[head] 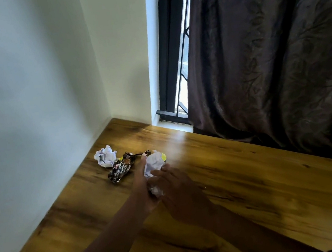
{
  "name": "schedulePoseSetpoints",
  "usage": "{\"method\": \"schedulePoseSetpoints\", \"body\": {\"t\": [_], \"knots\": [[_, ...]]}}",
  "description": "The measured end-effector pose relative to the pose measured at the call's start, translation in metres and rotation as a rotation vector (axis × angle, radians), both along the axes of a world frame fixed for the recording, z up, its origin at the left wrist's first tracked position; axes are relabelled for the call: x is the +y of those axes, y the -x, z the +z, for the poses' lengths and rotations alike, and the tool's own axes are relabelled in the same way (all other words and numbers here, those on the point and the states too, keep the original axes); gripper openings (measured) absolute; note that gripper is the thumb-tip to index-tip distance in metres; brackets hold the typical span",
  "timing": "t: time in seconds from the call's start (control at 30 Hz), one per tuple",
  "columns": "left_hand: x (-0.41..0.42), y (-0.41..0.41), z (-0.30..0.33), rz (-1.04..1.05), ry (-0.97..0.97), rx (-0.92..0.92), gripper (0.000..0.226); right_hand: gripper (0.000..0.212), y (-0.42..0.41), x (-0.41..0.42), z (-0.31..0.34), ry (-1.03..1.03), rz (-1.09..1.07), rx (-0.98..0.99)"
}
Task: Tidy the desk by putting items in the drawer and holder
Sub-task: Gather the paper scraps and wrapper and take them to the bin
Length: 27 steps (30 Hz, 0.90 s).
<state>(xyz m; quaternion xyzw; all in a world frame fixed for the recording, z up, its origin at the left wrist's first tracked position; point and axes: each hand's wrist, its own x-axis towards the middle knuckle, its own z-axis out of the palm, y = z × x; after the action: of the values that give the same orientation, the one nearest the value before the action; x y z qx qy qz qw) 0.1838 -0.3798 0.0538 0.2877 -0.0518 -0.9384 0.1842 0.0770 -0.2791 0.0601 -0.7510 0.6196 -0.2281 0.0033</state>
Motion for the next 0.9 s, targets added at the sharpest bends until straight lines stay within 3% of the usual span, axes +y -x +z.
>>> {"method": "schedulePoseSetpoints", "body": {"t": [0.17, 0.3, 0.43, 0.53, 0.6, 0.67, 0.73, 0.8, 0.9], "knots": [[-0.011, -0.016, 0.000, 0.140, 0.199, -0.066, 0.058, 0.055, -0.009, -0.016, 0.009, 0.025, 0.021, -0.110], [-0.032, -0.044, -0.006, 0.275, 0.214, -0.135, 0.063, 0.040, -0.008, -0.033, 0.005, 0.107, -0.136, -0.267], [-0.046, -0.076, -0.009, 0.360, 0.245, -0.228, 0.057, 0.042, -0.009, -0.052, -0.020, -0.148, -0.263, -0.150], [-0.051, -0.097, -0.017, 0.408, 0.262, -0.284, 0.059, 0.047, -0.020, -0.061, -0.034, -0.397, -0.219, -0.093], [-0.052, -0.110, -0.024, 0.405, 0.271, -0.331, 0.064, 0.054, -0.028, -0.064, -0.042, -0.451, -0.191, -0.070], [-0.052, -0.119, -0.032, 0.405, 0.260, -0.362, 0.068, 0.055, -0.036, -0.067, -0.052, -0.452, -0.186, -0.027], [-0.049, -0.122, -0.030, 0.404, 0.269, -0.388, 0.068, 0.042, -0.041, -0.070, -0.057, -0.404, -0.178, -0.013], [-0.048, -0.127, -0.032, 0.405, 0.276, -0.405, 0.069, 0.029, -0.045, -0.075, -0.057, -0.354, -0.187, -0.046], [-0.048, -0.132, -0.032, 0.415, 0.293, -0.454, 0.070, 0.027, -0.055, -0.085, -0.048, -0.251, -0.202, -0.145]]}}
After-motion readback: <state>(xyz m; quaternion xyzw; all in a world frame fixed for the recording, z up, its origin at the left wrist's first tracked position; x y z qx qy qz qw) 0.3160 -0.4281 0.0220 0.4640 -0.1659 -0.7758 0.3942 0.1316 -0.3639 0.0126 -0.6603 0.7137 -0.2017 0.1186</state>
